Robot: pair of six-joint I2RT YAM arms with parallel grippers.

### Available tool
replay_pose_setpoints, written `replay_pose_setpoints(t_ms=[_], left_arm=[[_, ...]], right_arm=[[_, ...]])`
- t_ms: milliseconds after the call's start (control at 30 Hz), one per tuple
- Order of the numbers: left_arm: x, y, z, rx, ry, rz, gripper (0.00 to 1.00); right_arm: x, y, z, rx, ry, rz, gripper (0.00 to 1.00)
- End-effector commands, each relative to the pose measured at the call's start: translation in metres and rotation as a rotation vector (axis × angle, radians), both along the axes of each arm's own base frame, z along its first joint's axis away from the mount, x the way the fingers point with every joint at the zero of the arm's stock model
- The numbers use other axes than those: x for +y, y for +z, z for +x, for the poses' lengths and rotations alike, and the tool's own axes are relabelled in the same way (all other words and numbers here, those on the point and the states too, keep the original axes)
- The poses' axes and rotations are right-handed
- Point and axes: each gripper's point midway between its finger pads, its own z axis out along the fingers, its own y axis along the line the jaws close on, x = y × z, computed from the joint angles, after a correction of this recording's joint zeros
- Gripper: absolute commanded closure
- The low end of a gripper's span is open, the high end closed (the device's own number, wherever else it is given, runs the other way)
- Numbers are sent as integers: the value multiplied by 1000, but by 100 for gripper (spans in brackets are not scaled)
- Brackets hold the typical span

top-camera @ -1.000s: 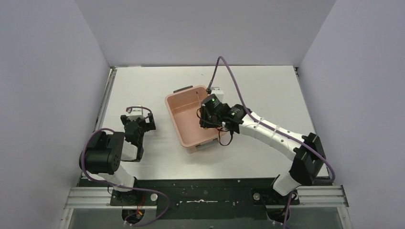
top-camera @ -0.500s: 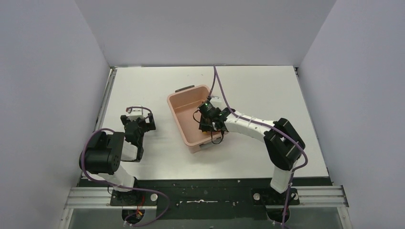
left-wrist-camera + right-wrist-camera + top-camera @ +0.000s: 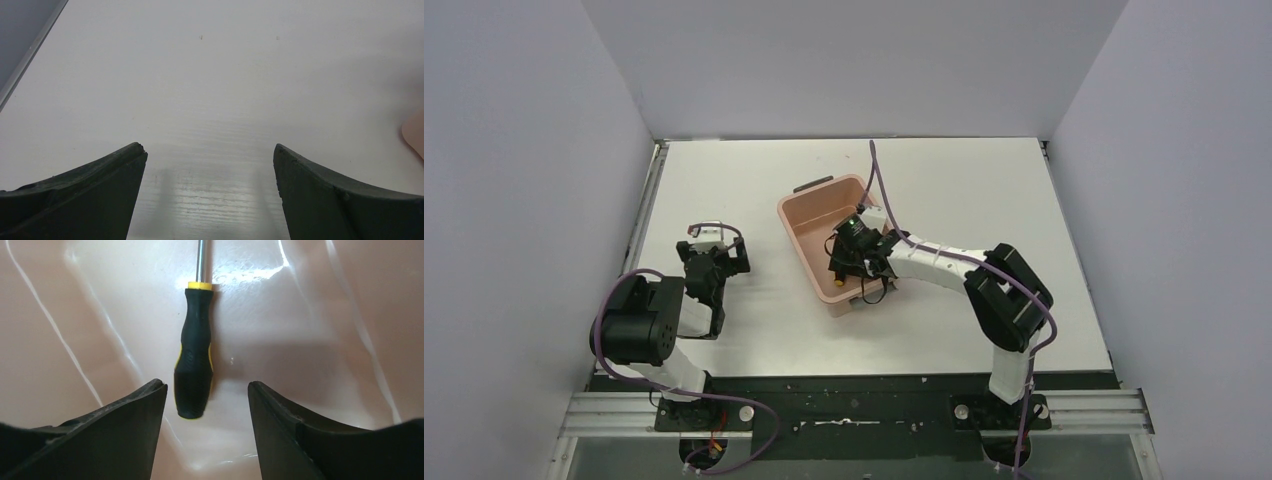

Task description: Put the screwdriver in the bin

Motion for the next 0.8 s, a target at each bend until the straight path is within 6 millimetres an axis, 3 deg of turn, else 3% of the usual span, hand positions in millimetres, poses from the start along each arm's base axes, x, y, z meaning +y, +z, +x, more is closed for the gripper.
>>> replay_pose_setpoints(t_ms=[0,133,233,333,367,467,533,633,767], left_arm=[[1,17,6,-61,-1,2,3],[1,17,6,-61,-1,1,3],[1,17,6,-61,0,1,3],[1,17,6,-62,-1,1,3],[1,17,6,-61,-1,2,3],[1,17,6,-61,-2,2,3],[1,17,6,-61,-1,1,3],[1,16,6,-60,0,1,3],[1,17,6,-61,0,2,3]], right_arm=[[17,61,13,-127,24,69,38],[25,116,14,-231,79,114,35],[21,160,14,-326,118,141,25],[-6,195,17,-421,116,95,2],[-21,204,21,-451,112,65,0],[-86,213,39,-496,60,-60,0],[-139,214,49,-519,6,-152,0],[-216,197,59,-485,-43,-262,0],[-333,171,62,-351,-292,-323,0]])
